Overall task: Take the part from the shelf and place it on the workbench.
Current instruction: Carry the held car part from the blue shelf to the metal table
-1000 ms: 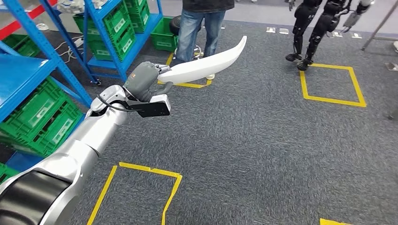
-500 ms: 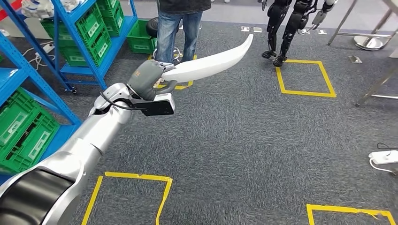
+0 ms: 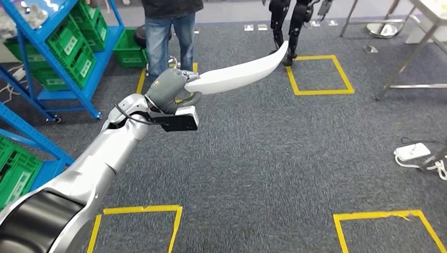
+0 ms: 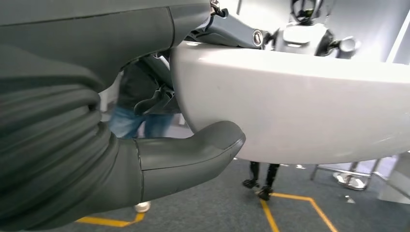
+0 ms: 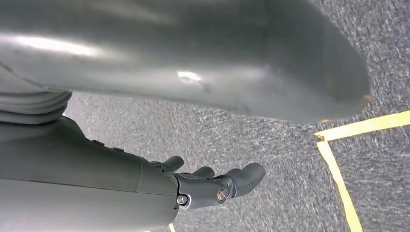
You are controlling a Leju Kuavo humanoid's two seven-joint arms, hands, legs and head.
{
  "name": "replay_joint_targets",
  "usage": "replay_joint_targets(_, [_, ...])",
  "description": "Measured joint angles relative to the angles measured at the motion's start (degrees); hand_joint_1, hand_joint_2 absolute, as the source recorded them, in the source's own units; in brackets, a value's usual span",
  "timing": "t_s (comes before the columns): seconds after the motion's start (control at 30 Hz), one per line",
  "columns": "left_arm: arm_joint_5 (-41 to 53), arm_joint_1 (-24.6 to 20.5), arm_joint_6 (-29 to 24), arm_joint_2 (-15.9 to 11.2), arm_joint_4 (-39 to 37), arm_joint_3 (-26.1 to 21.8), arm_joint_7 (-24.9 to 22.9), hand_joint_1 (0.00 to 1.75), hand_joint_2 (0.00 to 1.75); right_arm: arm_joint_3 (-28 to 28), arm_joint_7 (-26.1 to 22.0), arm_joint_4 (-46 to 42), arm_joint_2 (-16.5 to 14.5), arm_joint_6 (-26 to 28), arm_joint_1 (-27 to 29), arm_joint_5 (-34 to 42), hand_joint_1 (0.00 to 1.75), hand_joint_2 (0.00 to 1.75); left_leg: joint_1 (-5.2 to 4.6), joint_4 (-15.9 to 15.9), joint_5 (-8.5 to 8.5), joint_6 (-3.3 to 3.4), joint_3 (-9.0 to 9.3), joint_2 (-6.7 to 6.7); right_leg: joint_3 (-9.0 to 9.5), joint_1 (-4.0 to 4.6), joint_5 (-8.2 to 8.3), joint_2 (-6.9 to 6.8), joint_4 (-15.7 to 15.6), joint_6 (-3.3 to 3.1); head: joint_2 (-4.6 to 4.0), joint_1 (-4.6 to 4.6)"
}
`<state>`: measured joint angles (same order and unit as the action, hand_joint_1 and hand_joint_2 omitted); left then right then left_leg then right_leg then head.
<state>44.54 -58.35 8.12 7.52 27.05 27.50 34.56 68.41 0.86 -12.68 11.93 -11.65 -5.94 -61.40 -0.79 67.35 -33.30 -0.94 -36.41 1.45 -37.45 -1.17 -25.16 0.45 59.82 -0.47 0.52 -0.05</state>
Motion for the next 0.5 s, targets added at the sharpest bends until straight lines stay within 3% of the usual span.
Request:
replay_joint_targets(0.07, [0.0,0.2,0.1,-0.1,-0.1,0.0,0.0,1.75,1.75,0.0,-0.1,0.0,0.0,0.0,-0.1,0.0,0.0,0.0,0.07,7.3,-2.24,-0.07,-4.22,-1.0,0.21,0.01,-0.31,0.91,0.0,-0.24,0.0,-0.1])
replay_joint_targets(0.1, [0.0,0.4,0.2,-0.1,-0.1,0.0,0.1,1.75,1.75,0.0,-0.1,0.0,0.0,0.0,-0.1,0.0,0.0,0.0,0.08,8.8,-1.94,-0.01,-5.4,-1.13,0.39,0.01,-0.49,1.47,0.0,-0.26,0.0,-0.12])
replay_joint_targets(0.13, [0.0,0.4,0.3,-0.1,-0.1,0.0,0.1,1.75,1.75,0.0,-0.1,0.0,0.0,0.0,0.0,0.0,0.0,0.0,0.1,8.1,-0.51,0.12,-5.47,-1.22,0.66,0.01,-0.69,2.08,0.0,-0.21,0.0,-0.13])
replay_joint_targets(0.2, [0.0,0.4,0.3,-0.1,-0.2,0.0,0.2,1.75,1.75,0.0,-0.1,0.0,-0.1,-0.1,0.0,-0.1,0.0,0.0,0.13,1.2,4.29,0.62,-2.86,-2.35,1.37,-0.04,-1.11,3.35,0.0,0.06,0.0,-0.17])
replay_joint_targets(0.27, [0.0,0.2,0.2,-0.1,-0.1,0.0,0.3,1.75,1.75,0.0,-0.1,0.0,-0.1,-0.1,-0.1,-0.1,0.0,0.0,0.17,-5.5,6.7,1.1,0.23,-4.43,1.66,-0.1,-1.44,4.44,0.0,0.61,0.0,-0.17])
replay_joint_targets(0.3, [0.0,0.1,0.2,-0.1,-0.1,0.0,0.3,1.75,1.75,0.0,-0.1,0.0,-0.1,-0.2,-0.1,-0.1,0.0,0.0,0.06,-7.2,6.7,1.3,1.02,-5.06,1.67,-0.24,-1.36,4.91,0.0,1.01,0.0,-0.16])
replay_joint_targets(0.37, [0.0,0.0,0.1,0.2,-0.1,0.0,0.3,1.75,1.75,0.0,-0.2,0.0,-0.2,-0.3,0.0,-0.1,0.0,0.0,-0.15,-8.3,6.09,1.82,1.88,-4.54,1.64,-0.48,-0.85,5.46,0.2,1.78,0.0,-0.17])
replay_joint_targets(0.43, [0.0,-0.1,0.1,0.3,0.0,0.0,0.2,1.75,1.75,0.1,-0.2,0.1,-0.4,-0.3,0.2,-0.1,0.0,0.0,-0.11,-9.0,5.78,2.61,3.15,-3.52,1.11,-0.35,-0.96,4.01,1.7,2.11,0.0,-0.09])
replay_joint_targets(0.5, [0.0,-0.3,0.1,0.4,0.1,0.0,0.3,1.75,1.75,0.1,-0.2,0.1,-0.5,-0.3,0.0,-0.1,0.0,0.0,-0.06,-9.3,5.04,3.12,4.48,-2.46,-1.83,-0.08,-2.66,1.5,6.7,2.3,0.0,0.15])
